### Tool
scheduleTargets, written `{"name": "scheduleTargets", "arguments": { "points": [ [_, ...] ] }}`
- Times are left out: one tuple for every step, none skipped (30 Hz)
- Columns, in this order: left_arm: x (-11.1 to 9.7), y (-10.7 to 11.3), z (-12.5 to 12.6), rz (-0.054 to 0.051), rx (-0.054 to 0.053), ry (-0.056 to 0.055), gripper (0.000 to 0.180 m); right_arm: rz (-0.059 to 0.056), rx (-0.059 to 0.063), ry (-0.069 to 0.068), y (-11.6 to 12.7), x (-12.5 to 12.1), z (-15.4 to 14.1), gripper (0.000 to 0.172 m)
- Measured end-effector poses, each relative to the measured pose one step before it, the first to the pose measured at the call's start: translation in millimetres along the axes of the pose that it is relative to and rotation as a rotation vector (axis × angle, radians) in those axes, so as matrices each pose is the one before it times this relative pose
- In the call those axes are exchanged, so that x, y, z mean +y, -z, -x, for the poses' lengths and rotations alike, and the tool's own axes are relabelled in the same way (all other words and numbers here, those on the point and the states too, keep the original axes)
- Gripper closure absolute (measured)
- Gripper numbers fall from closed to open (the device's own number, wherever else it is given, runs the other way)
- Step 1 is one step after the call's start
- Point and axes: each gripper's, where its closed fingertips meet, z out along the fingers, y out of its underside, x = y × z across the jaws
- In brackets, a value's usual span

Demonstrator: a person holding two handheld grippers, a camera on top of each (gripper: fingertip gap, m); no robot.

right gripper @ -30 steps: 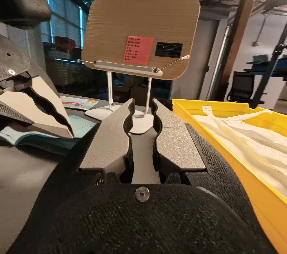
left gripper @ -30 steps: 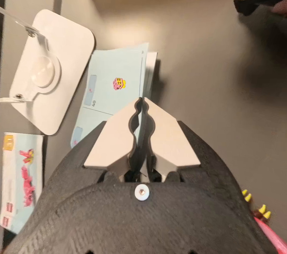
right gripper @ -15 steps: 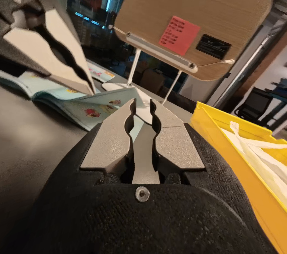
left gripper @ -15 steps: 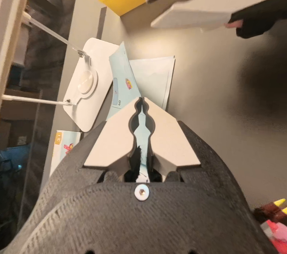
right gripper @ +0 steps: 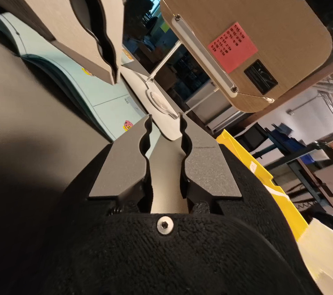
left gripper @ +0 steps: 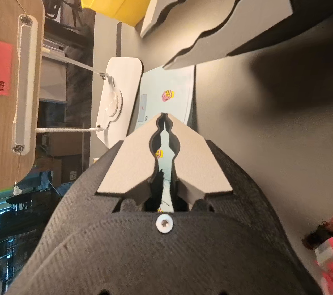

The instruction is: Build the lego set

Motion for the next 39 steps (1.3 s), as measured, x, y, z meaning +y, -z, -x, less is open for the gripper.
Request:
{"name": "scheduleTargets", "arguments": {
  "points": [
    [1.61, -0.21, 0.35, 0.0046, 0.0013, 0.0036, 0.18, 0.0062, 0.004, -0.0048, -0.08, 1.43, -1.2, 0.143],
    [1.77, -0.34, 0.15, 0.0062, 0.0025, 0.0048, 0.18, 0.0059, -0.0036, -0.0087, -0.2, 1.44, -0.08, 0.143],
    [2.23, -0.76, 0.16, 0.0095, 0.0045, 0.0113, 0.18, 0.0092, 0.0041, -0.0096, -0.35, 2.04, -1.4, 0.143],
    [2.08, -1.36, -0.13, 0.0096, 0.0102, 0.0224, 0.18, 0.0123, 0.014, -0.0121, -0.27, 2.59, -3.34, 0.143],
    [2.58, -1.95, -1.54, 0.0141, 0.0244, 0.035, 0.18, 0.0143, 0.021, -0.0175, -0.2, 3.24, -4.8, 0.144],
    [2.81, -2.53, -0.73, 0.016, 0.025, 0.0428, 0.18, 0.0142, 0.0255, -0.0228, -0.12, 3.39, -6.03, 0.146],
    [3.84, -2.75, -0.26, 0.0229, 0.0291, 0.0385, 0.177, 0.0092, 0.0222, -0.0264, 0.03, 2.78, -5.69, 0.147],
    [4.89, -2.89, -1.57, 0.0306, 0.0447, 0.0325, 0.155, 0.0039, 0.0154, -0.0273, 0.25, 1.91, -4.72, 0.149],
    [4.79, -2.12, -2.17, 0.0289, 0.0538, 0.0281, 0.144, 0.0027, 0.0113, -0.024, 0.25, 1.5, -3.61, 0.151],
    [4.49, -1.5, -1.25, 0.0243, 0.0488, 0.0256, 0.135, 0.0028, 0.0075, -0.0169, -0.06, 1.31, -2.45, 0.151],
    [4.21, -1.06, -1.31, 0.0217, 0.0461, 0.0192, 0.128, 0.002, 0.0051, -0.0091, -0.14, 0.73, -1.55, 0.151],
    [4.38, -0.7, 0.55, 0.0239, 0.0288, 0.0118, 0.124, 0.0013, 0.0049, -0.0035, 0.01, 0.46, -1.02, 0.152],
    [4.22, -0.6, 2.16, 0.0226, 0.0122, 0.002, 0.124, 0.0003, 0.0029, -0.0005, -0.15, 0.18, -0.4, 0.152],
    [3.7, -0.63, 1.74, 0.0197, 0.0078, -0.0048, 0.124, -0.0008, -0.0004, -0.0002, 0.03, -0.07, 0.17, 0.153],
    [2.62, -0.77, 2.83, 0.014, -0.0053, -0.0009, 0.128, -0.0006, 0.0001, -0.0009, -0.07, 0.0, -0.06, 0.153],
    [1.29, -0.97, 2.5, 0.0045, -0.0089, 0.0045, 0.136, 0.0003, 0.0021, -0.0025, 0.0, 0.24, -0.42, 0.153],
    [-0.39, -0.99, -0.44, -0.005, 0.0056, 0.008, 0.144, 0.0001, 0.0024, -0.0046, 0.02, 0.23, -0.84, 0.153],
    [-0.59, -1.01, -2.71, -0.0056, 0.0168, 0.0121, 0.149, -0.0012, 0.0025, -0.0053, 0.15, 0.03, -0.8, 0.153],
    [0.19, -1.17, -1.7, 0.0013, 0.0076, 0.0103, 0.153, -0.0014, 0.0039, -0.0048, 0.21, -0.04, -1.0, 0.153],
    [0.6, -0.81, -0.18, 0.0022, -0.0063, 0.003, 0.154, -0.0005, 0.0073, -0.0041, 0.23, 0.13, -1.39, 0.153],
    [0.13, -0.66, 1.03, -0.0018, -0.0178, 0.0017, 0.156, 0.0006, 0.0095, -0.0045, 0.09, 0.32, -1.92, 0.152],
    [-0.74, -0.26, 1.48, -0.0084, -0.0213, 0.002, 0.161, 0.0008, 0.0082, -0.0068, 0.07, 0.47, -1.94, 0.151],
    [-0.86, 0.04, 2.07, -0.0116, -0.0251, 0.0024, 0.164, -0.0003, 0.006, -0.0085, 0.1, 0.15, -1.65, 0.151],
    [-0.57, 0.29, 3.5, -0.0102, -0.033, 0.0013, 0.167, -0.0014, 0.0045, -0.0074, 0.28, -0.02, -1.35, 0.151],
    [-0.24, 0.44, 4.07, -0.0097, -0.0358, -0.0021, 0.168, -0.0013, 0.0024, -0.0044, 0.2, 0.03, -0.77, 0.15],
    [0.07, 0.62, 4.92, -0.0083, -0.0396, -0.0013, 0.169, -0.0001, 0.0012, -0.0021, 0.01, 0.14, -0.46, 0.15],
    [-0.44, 0.76, 5.69, -0.0118, -0.0445, 0.0, 0.171, 0.0006, 0.001, -0.0003, -0.09, 0.18, -0.26, 0.15],
    [-1.27, 0.8, 5.29, -0.0158, -0.04, -0.0006, 0.172, 0.0007, 0.0009, 0.0013, -0.04, 0.18, 0.04, 0.151],
    [-1.79, 0.64, 3.98, -0.0167, -0.0304, 0.0025, 0.172, 0.0007, 0.001, 0.0016, -0.04, 0.09, -0.04, 0.151],
    [-1.87, 0.05, 1.61, -0.014, -0.0137, 0.0047, 0.171, 0.0003, 0.0002, 0.001, -0.02, 0.09, 0.03, 0.151],
    [-1.49, -0.79, -0.68, -0.0067, 0.0031, 0.0054, 0.169, 0.0, 0.0, 0.0003, 0.0, 0.08, 0.04, 0.151],
    [-1.33, -1.75, -3.68, -0.0021, 0.0221, 0.0018, 0.166, 0.0, 0.0007, -0.0003, 0.0, 0.0, -0.08, 0.151],
    [-1.83, -1.92, -5.17, -0.0026, 0.0304, 0.0015, 0.164, 0.0001, 0.0017, -0.0008, 0.02, 0.13, -0.37, 0.151],
    [-2.56, -2.03, -4.61, -0.0059, 0.0267, 0.006, 0.162, -0.0002, 0.0032, -0.002, 0.12, 0.01, -0.59, 0.151],
    [-3.99, -1.91, -6.85, -0.0123, 0.0428, 0.0049, 0.158, -0.0008, 0.0051, -0.0037, 0.17, -0.03, -1.18, 0.151],
    [-4.48, -1.72, -8.32, -0.0128, 0.0532, 0.0032, 0.153, -0.0002, 0.0073, -0.0055, 0.18, 0.25, -1.68, 0.151],
    [-2.08, -1.94, -3.56, 0.0059, 0.024, 0.0053, 0.148, 0.0003, 0.0074, -0.0076, 0.24, 0.29, -1.92, 0.151],
    [-0.27, -2.05, -3.43, 0.0176, 0.0234, -0.0092, 0.141, -0.0006, 0.0059, -0.009, 0.2, 0.22, -1.94, 0.151],
    [1.02, -2.22, -2.34, 0.0243, 0.0161, -0.0105, 0.138, -0.0014, 0.0046, -0.0085, 0.19, 0.0, -1.43, 0.151]
  ]
}}
